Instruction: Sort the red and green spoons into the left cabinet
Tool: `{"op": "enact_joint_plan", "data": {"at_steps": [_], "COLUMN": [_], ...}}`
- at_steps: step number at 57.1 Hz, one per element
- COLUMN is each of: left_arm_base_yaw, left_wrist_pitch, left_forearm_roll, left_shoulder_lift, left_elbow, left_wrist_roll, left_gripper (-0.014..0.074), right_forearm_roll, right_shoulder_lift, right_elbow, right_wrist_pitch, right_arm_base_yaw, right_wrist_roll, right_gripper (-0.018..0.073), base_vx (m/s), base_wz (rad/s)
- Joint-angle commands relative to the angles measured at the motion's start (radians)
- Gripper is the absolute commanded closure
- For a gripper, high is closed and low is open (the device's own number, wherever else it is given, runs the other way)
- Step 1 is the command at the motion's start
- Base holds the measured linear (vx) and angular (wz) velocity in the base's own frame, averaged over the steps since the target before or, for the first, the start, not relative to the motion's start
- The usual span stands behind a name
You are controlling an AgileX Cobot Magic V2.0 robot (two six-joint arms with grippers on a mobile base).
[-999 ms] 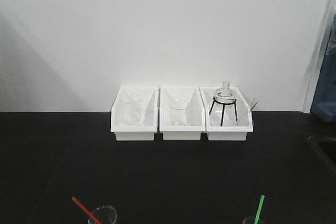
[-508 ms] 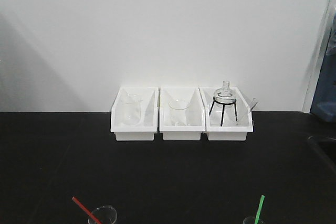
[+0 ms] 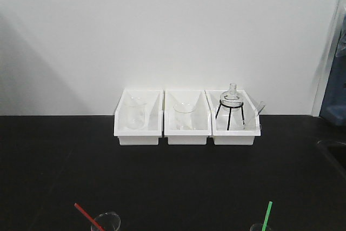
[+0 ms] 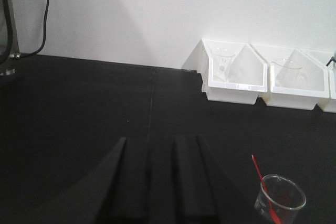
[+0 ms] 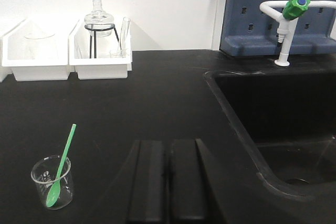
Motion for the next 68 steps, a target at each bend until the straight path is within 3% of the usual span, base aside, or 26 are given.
{"op": "enact_joint_plan", "data": {"at_steps": [1, 15, 22, 35, 45, 50, 58, 68], "left_arm_base_yaw": [0.000, 0.000, 0.000, 0.000, 0.000, 0.000, 0.000, 0.000], "left_wrist_pitch": [-0.075, -0.085, -0.040, 0.096, 0.059, 0.056, 0.033, -0.026], "left_forearm_roll": [-0.008, -0.013, -0.040, -0.176, -0.374, -0.484, -0.689, -1.034], "left_shoulder_lift": [0.010, 0.010, 0.010, 0.043, 0.136, 0.223, 0.359, 0.497], "left_elbow": [-0.028, -0.028, -0.028, -0.028, -0.028, -0.028, -0.028, -0.028], "left_wrist_roll": [-0.009, -0.009, -0.009, -0.009, 0.010, 0.064, 0.249, 0.521], "left_gripper": [0.0192, 0.0157, 0.0157, 0.0157, 0.0156, 0.0156, 0.0156, 0.0156], "right_forearm_roll": [-0.018, -0.018, 0.027, 0.086, 0.101, 0.101, 0.101, 0.101], "right_shoulder_lift": [0.017, 0.017, 0.017, 0.017, 0.096, 0.185, 0.361, 0.570], "right_elbow": [-0.034, -0.034, -0.034, -0.034, -0.034, -0.034, -0.034, -0.034], "right_wrist_pitch": [-0.075, -0.075, -0.075, -0.069, -0.068, -0.096, -0.241, -0.479], "right_arm_base_yaw": [0.001, 0.001, 0.001, 0.001, 0.001, 0.001, 0.001, 0.001], "right_wrist_roll": [-0.005, -0.004, -0.004, -0.004, -0.004, -0.004, -0.007, -0.002], "right_gripper": [0.0322, 0.0197, 0.0159, 0.0157, 0.0157, 0.0157, 0.0157, 0.0157], "base_vx": [0.00, 0.00, 0.00, 0.00, 0.00, 0.00, 0.00, 0.00], "base_wz": [0.00, 0.00, 0.00, 0.00, 0.00, 0.00, 0.00, 0.00]}}
